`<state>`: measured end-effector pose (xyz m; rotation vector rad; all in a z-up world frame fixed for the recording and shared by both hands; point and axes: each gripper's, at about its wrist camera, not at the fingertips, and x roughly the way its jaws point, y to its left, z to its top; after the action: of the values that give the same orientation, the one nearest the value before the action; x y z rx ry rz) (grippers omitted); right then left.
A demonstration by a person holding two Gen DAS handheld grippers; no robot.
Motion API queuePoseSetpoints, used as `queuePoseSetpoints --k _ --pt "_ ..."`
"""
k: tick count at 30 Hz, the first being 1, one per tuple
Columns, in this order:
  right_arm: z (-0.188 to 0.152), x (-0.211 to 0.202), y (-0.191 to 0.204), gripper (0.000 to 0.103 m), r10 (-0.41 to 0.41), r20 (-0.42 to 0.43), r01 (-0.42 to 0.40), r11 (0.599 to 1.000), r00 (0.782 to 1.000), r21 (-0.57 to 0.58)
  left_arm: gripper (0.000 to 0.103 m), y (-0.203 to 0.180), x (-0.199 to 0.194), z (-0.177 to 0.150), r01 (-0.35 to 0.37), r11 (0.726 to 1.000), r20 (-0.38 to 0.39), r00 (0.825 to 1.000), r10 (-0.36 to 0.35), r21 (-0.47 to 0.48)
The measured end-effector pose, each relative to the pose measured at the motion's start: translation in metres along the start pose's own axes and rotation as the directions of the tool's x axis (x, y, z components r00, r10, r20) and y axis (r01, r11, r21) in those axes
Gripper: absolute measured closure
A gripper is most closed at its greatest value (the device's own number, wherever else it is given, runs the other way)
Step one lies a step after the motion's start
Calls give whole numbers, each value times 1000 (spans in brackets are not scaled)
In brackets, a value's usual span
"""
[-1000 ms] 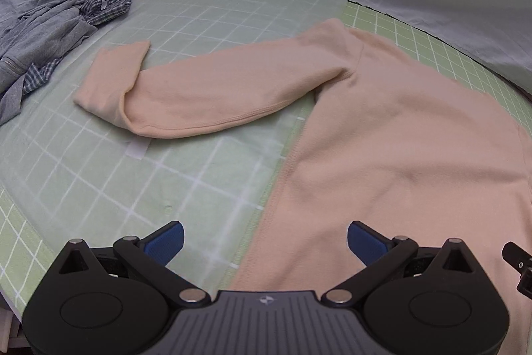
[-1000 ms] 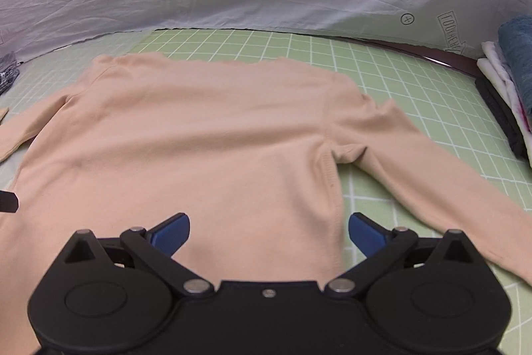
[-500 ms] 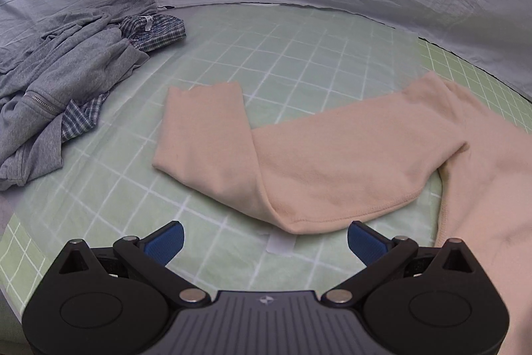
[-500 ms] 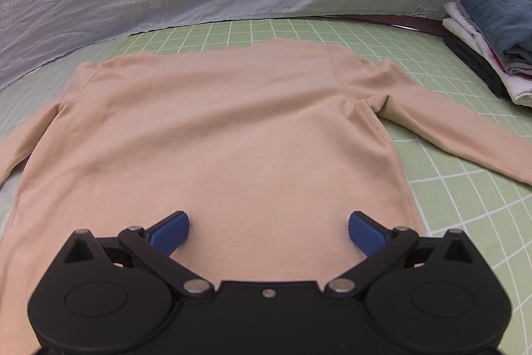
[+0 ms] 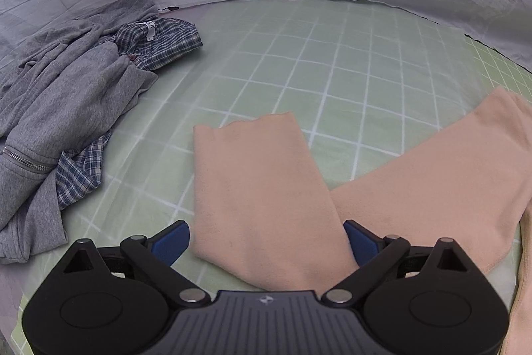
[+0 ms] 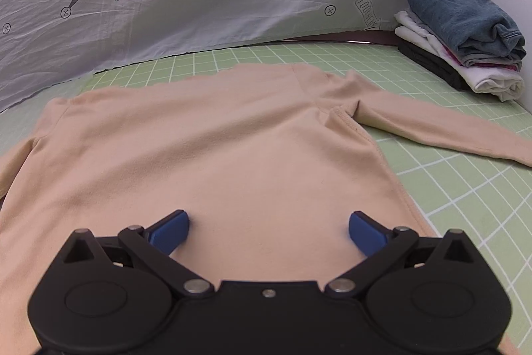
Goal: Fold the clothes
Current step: 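Move the left gripper to the beige sleeve cuff and grasp it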
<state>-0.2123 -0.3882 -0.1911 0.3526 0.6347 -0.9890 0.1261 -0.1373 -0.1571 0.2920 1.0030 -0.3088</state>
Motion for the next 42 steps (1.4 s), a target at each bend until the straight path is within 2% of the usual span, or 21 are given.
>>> queuePoseSetpoints --k 12,18,23,27,36,42 --pt "-1 0 0 0 2 1 -2 1000 1000 2 6 52 -38 -31 -94 987 68 992 104 -133" --pt "-1 -1 2 0 0 1 0 1000 1000 5 6 74 -52 -53 -145 974 48 987 155 -171" --pt "-1 -1 2 0 1 1 -1 1000 1000 5 6 105 -49 -80 -173 960 -40 985 169 -221" --pt "-1 -1 2 0 1 1 -1 1000 1000 4 6 122 -49 -98 -180 952 -71 983 168 -246" --pt "-1 -1 3 0 -1 1 1 1000 1000 6 5 116 -54 -103 -175 960 -61 984 165 -219" --pt "-1 -1 3 0 -4 1 3 1000 1000 8 2 117 -54 -108 -167 956 -76 985 153 -243"
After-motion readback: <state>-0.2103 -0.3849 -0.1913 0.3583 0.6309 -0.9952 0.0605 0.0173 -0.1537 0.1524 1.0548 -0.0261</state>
